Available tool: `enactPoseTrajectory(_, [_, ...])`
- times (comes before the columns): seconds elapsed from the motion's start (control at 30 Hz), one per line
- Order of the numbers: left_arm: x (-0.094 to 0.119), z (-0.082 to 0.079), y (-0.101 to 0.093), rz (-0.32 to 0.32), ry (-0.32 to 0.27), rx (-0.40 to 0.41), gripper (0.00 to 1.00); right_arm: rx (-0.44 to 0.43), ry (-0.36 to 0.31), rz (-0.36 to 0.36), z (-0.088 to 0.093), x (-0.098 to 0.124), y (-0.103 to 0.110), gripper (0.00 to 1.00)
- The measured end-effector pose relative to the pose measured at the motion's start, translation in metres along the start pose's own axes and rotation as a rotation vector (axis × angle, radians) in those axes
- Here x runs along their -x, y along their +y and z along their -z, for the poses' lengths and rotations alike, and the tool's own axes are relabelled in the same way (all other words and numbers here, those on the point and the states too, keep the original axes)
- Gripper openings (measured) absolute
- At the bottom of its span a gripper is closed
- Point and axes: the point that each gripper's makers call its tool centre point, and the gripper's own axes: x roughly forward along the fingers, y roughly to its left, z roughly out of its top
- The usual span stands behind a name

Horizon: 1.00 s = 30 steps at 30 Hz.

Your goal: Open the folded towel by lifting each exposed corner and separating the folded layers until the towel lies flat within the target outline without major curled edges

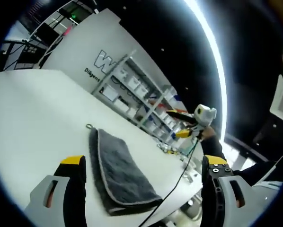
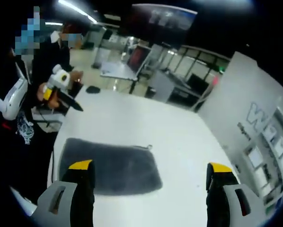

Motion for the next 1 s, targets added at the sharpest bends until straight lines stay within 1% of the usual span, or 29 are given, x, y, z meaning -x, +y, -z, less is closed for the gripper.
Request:
enactPoseTrajectory(0.1, [0.001, 0.001, -0.003, 0.003, 0.002, 0.003, 0.98, 0.013, 0.013, -0.023, -0.002, -0.004, 0.002, 0.99])
enactPoseTrajectory(0.27, [0.000, 0.005, -0.009, 0.013, -0.003, 0.008, 0.98, 0.037, 0.027, -0.054, -0.011, -0.011, 0.003, 0.97])
enactPoseTrajectory(0.37, [0.000, 0.007, -0.012, 0.021, -0.001, 0.024, 0.98, 0.061, 0.049, -0.071, -0.013, -0.015, 0.003, 0.96])
enactPoseTrajectory(0.47, [0.001, 0.010, -0.009, 0.015, -0.006, 0.049, 0.97, 0.070, 0.067, -0.085, -0.016, -0.020, 0.002, 0.95])
enactPoseTrajectory(0.6, [0.001, 0.013, -0.010, 0.028, 0.000, 0.072, 0.96, 0.072, 0.077, -0.099, -0.017, -0.025, 0.002, 0.93])
enactPoseTrajectory(0.67, [0.000, 0.018, -0.010, 0.037, 0.020, 0.069, 0.94, 0.067, 0.083, -0.109, -0.017, -0.028, 0.003, 0.92])
enactPoseTrajectory(0.73, [-0.001, 0.023, -0.012, 0.056, 0.035, 0.075, 0.87, 0.069, 0.095, -0.120, -0.016, -0.032, 0.004, 0.91])
enactPoseTrajectory(0.77, [-0.002, 0.026, -0.011, 0.057, 0.041, 0.082, 0.86, 0.072, 0.102, -0.124, -0.015, -0.034, 0.005, 0.91])
enactPoseTrajectory(0.8, [-0.003, 0.029, -0.011, 0.052, 0.045, 0.083, 0.87, 0.078, 0.113, -0.130, -0.014, -0.036, 0.006, 0.91])
enactPoseTrajectory(0.87, [-0.005, 0.039, -0.010, 0.050, 0.084, 0.071, 0.88, 0.088, 0.125, -0.141, -0.014, -0.040, 0.006, 0.91])
enactPoseTrajectory(1.0, [-0.006, 0.050, -0.006, 0.041, 0.118, 0.073, 0.88, 0.097, 0.132, -0.150, -0.018, -0.045, 0.003, 0.91])
